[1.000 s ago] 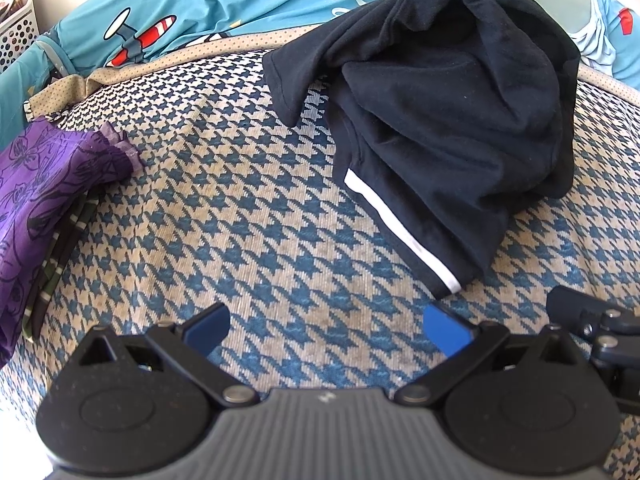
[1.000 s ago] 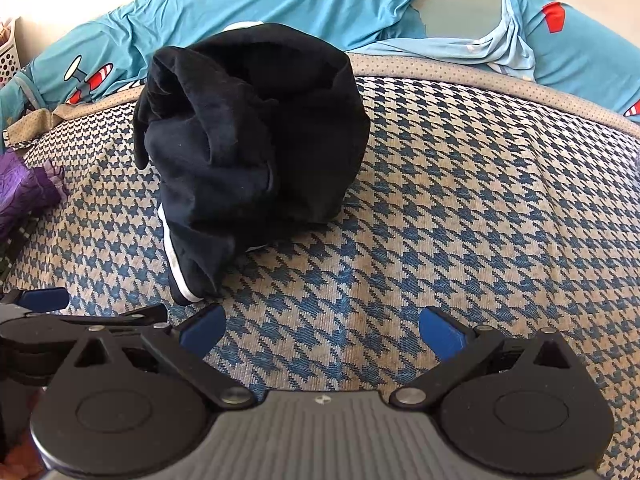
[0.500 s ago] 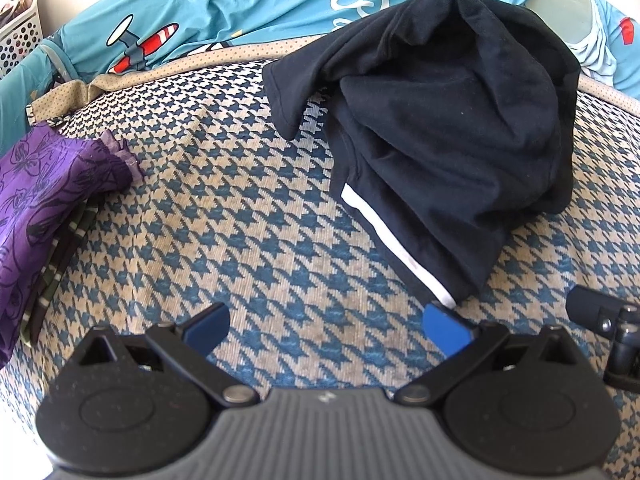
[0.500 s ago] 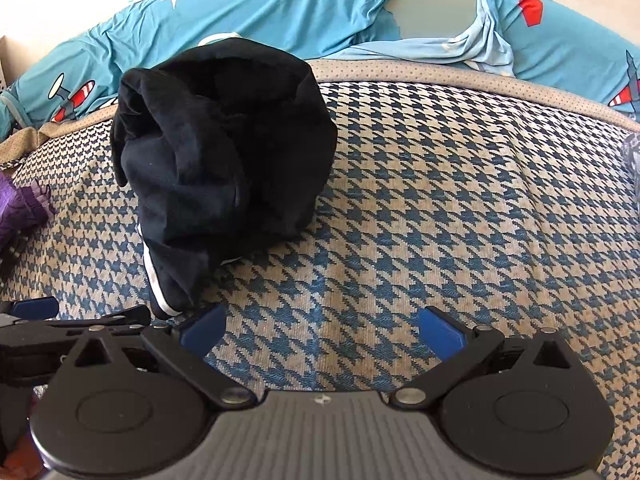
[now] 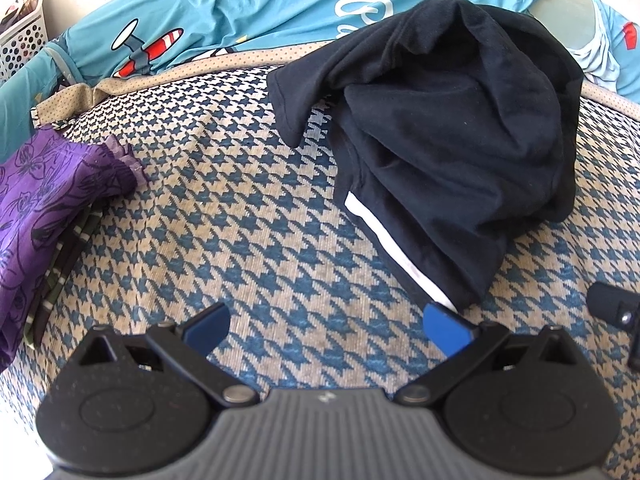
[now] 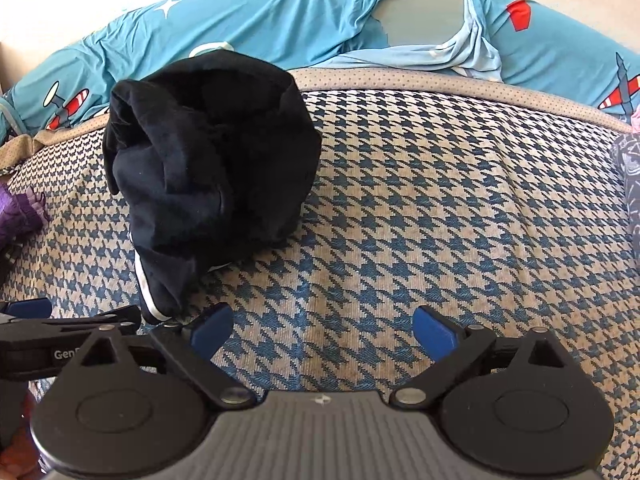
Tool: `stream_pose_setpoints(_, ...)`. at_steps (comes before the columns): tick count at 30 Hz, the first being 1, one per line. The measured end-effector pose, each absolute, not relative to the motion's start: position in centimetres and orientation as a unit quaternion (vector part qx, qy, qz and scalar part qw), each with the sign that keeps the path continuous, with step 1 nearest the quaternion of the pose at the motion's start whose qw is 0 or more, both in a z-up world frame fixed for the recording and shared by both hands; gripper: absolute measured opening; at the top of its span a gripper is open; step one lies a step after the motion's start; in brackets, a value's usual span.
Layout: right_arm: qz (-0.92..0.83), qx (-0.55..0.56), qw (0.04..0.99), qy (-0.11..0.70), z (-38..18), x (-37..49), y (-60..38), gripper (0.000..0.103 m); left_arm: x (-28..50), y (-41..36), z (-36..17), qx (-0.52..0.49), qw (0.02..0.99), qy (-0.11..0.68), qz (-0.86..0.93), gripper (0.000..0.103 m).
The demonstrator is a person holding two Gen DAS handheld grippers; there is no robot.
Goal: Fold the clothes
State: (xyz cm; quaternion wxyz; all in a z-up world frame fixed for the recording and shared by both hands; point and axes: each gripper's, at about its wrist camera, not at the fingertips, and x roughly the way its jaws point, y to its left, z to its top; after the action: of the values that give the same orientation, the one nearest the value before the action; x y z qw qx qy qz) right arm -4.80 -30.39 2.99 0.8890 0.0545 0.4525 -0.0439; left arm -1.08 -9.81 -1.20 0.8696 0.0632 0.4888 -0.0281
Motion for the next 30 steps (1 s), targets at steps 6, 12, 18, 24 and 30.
stream_pose_setpoints(6,-0.031,0.087,0.895,0.437,4.1,-4.3,-30.8,0.080,-0.9,-9.5,-0.7,0.061,0.873,0.484,-0.024,0.103)
stream_pose_setpoints(12,-0.004,0.082,0.909,0.408,5.5,-3.2,-29.9,0.069,0.5,-8.2,0.9,0.037,0.875,0.481,-0.029,0.103)
stream_pose_setpoints(18,0.021,0.054,0.926,0.372,6.2,-2.1,-28.7,0.060,2.3,-7.4,3.1,0.034,0.889,0.455,-0.040,0.103)
stream_pose_setpoints(24,0.013,0.065,0.936,0.345,6.3,-0.9,-29.8,0.060,4.4,-6.9,4.8,0.018,0.907,0.419,-0.039,0.103)
stream_pose_setpoints(30,0.007,0.076,0.939,0.336,5.0,1.4,-31.1,0.060,4.6,-7.3,5.3,-0.024,0.902,0.425,-0.077,0.103)
